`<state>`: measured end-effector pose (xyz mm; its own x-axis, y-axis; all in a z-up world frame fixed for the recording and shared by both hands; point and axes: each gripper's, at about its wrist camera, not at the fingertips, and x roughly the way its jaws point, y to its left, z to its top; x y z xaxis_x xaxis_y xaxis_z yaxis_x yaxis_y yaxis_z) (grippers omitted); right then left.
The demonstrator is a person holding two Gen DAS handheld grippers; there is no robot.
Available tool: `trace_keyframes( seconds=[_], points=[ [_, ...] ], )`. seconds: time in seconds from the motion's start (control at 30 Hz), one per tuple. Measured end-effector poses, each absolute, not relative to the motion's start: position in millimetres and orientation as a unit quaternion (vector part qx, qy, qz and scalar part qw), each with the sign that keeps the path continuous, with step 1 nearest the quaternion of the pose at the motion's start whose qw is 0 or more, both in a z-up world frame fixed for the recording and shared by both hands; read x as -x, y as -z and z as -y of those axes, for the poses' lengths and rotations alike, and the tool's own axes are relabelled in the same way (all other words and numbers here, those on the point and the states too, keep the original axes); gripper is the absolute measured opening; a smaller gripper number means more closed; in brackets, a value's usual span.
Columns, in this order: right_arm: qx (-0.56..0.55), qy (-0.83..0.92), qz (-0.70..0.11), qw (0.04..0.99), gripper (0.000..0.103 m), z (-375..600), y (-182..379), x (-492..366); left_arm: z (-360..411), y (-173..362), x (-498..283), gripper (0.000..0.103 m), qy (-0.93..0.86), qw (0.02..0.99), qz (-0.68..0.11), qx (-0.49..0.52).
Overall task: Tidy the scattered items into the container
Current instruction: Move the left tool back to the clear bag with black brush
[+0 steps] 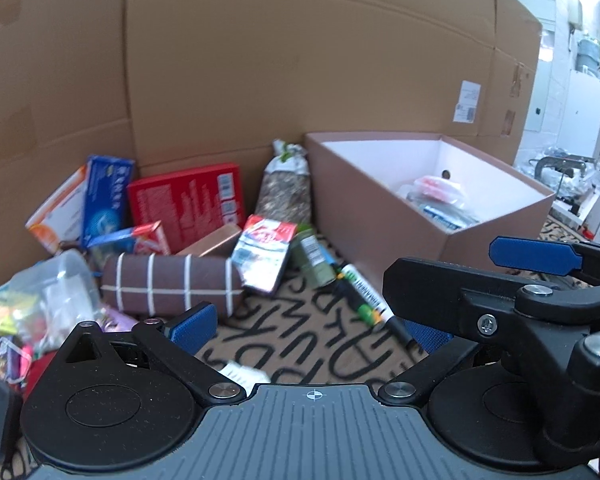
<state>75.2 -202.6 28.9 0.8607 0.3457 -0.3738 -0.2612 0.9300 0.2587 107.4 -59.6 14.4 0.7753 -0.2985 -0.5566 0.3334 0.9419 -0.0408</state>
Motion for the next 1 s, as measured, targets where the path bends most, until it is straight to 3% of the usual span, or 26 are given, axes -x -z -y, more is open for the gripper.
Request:
trace_keyframes(
  seconds=[0.53,1.0],
  points=[
    [-0.033,-0.177,-0.243,0.953,0.103,162,-8,-64,-9,29,-68,0.103,0.126,0.944,-0.305,-0.028],
    [-0.024,-0.145,-0.316,0.937,0.102,163,40,-94,-58,43,-71,0.102,0.127,0.934,-0.328,0.058]
  ],
)
